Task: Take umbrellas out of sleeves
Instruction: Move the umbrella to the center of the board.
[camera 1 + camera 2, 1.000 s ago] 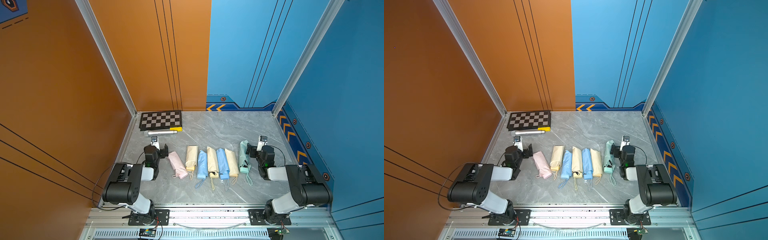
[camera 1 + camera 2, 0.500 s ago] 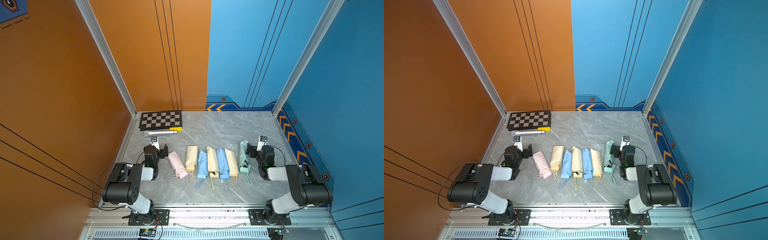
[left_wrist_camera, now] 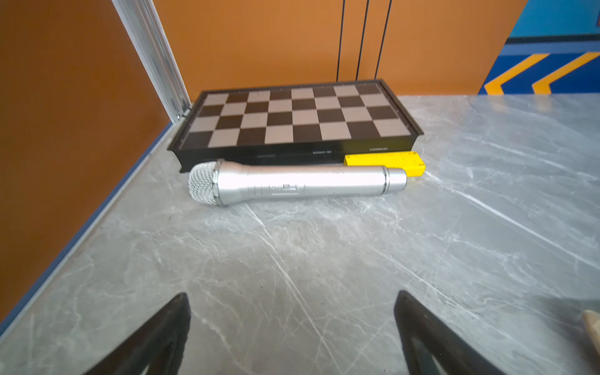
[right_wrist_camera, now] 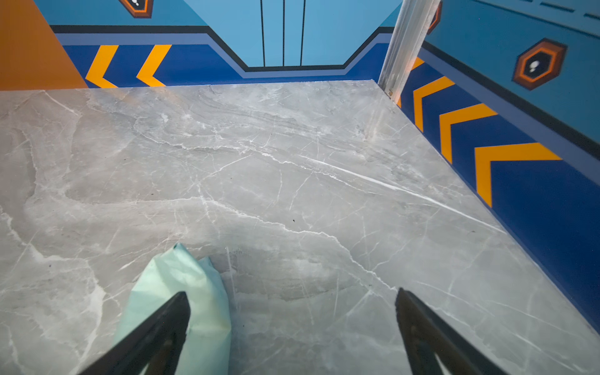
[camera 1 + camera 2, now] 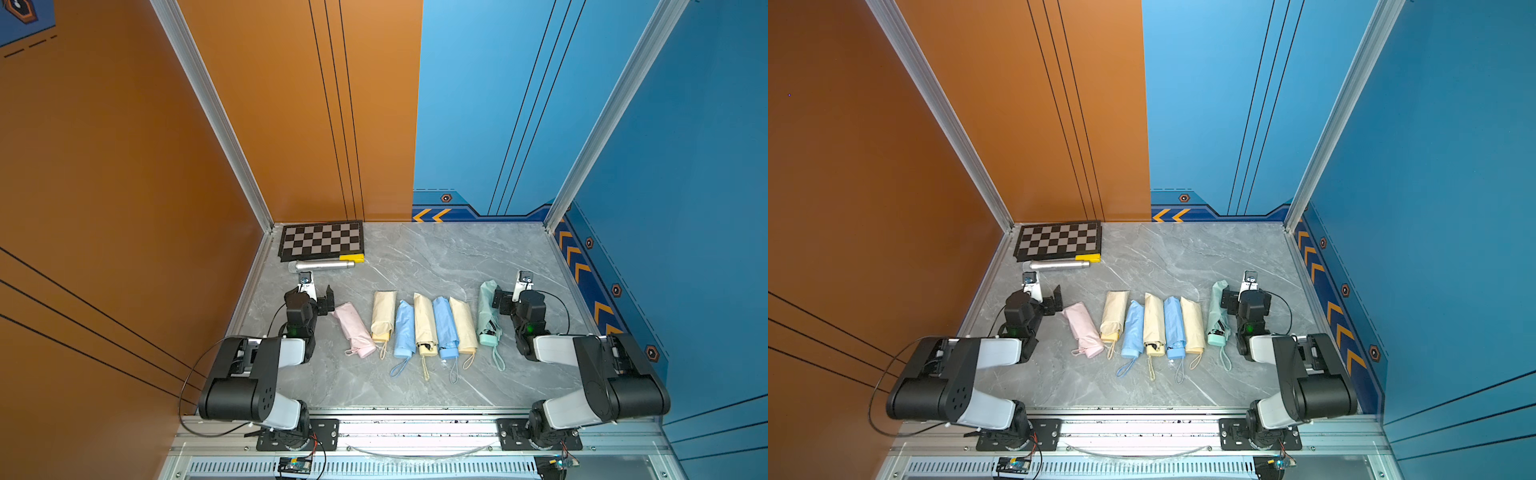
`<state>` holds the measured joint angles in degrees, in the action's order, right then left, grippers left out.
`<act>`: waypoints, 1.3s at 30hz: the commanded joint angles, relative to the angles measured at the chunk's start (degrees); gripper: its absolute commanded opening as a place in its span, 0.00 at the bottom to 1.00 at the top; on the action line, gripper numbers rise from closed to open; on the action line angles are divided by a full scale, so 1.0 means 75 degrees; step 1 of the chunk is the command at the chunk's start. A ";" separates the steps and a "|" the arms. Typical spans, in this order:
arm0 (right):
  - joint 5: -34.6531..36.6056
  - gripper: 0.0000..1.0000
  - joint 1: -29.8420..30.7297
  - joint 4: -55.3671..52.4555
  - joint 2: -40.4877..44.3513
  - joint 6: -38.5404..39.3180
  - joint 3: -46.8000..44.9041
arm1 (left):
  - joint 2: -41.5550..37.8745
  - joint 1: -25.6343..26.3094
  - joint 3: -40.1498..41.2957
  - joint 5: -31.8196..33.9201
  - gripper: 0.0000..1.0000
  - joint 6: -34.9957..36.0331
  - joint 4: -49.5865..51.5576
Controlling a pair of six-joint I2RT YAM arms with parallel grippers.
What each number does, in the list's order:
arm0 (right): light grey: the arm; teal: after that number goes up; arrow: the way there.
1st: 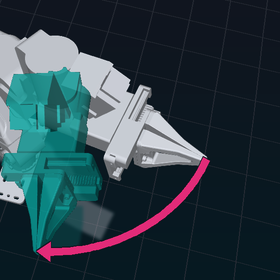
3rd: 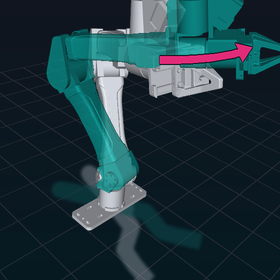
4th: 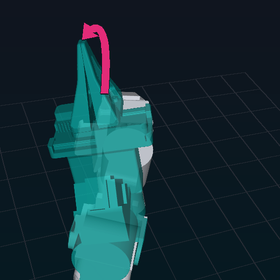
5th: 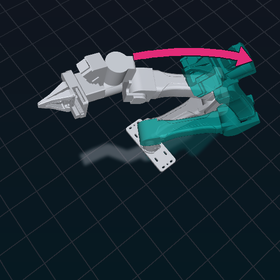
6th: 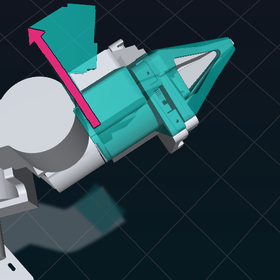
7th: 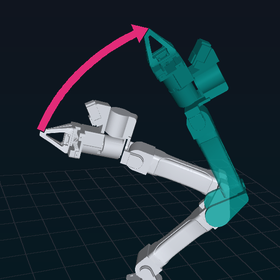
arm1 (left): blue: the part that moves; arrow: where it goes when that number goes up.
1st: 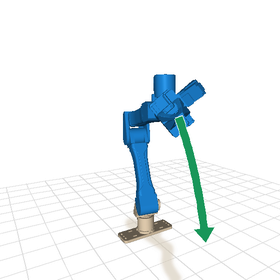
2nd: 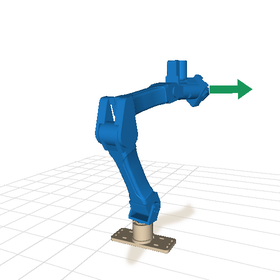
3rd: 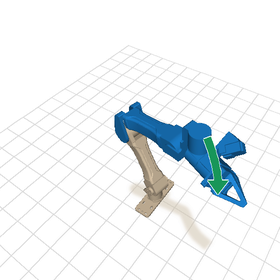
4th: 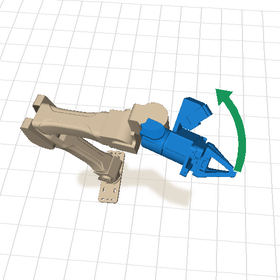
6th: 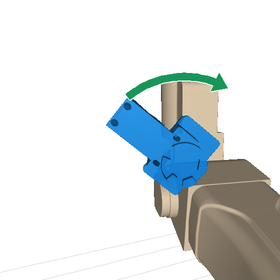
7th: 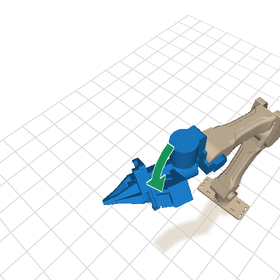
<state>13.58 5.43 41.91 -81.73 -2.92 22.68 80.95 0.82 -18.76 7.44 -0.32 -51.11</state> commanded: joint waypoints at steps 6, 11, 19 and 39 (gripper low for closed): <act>0.0433 1.00 0.0873 -0.3716 0.2557 -0.0069 0.1733 | -0.2258 0.0525 -0.0396 0.0721 0.98 -0.0797 0.2911; 0.0143 1.00 0.1861 -0.5535 0.3530 -0.0178 0.2663 | -0.3496 0.0898 -0.1035 0.0483 0.98 -0.1690 0.5121; 0.0325 1.00 0.4490 -0.7560 0.3455 -0.0383 0.3990 | -0.3900 0.0992 -0.2184 -0.1436 0.98 -0.3296 0.7767; 0.0076 1.00 0.8385 -0.7593 -0.1630 -0.1666 0.6109 | -0.4113 0.1393 -0.1295 -0.0614 0.98 -0.5547 0.8186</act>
<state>14.13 68.53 -13.54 -91.11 -11.20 65.19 50.46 11.33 -28.91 -0.40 -40.07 9.15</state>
